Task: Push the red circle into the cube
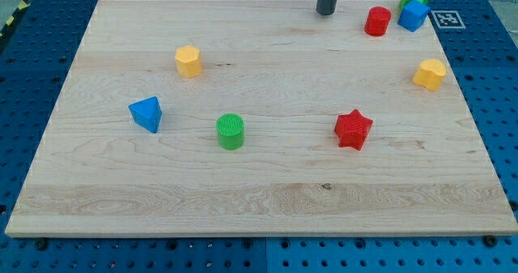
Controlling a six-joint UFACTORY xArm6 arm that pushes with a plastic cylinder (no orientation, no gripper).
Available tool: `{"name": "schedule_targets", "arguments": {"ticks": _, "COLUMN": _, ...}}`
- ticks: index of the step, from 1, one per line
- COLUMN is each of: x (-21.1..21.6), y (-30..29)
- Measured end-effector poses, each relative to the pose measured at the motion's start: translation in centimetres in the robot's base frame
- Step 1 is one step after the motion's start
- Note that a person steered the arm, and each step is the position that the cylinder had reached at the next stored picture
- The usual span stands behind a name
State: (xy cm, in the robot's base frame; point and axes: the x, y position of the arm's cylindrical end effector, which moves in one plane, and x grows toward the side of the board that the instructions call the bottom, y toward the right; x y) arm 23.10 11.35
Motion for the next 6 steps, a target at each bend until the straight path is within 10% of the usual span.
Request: {"name": "schedule_targets", "arguments": {"ticks": 6, "x": 4.9, "y": 5.4}}
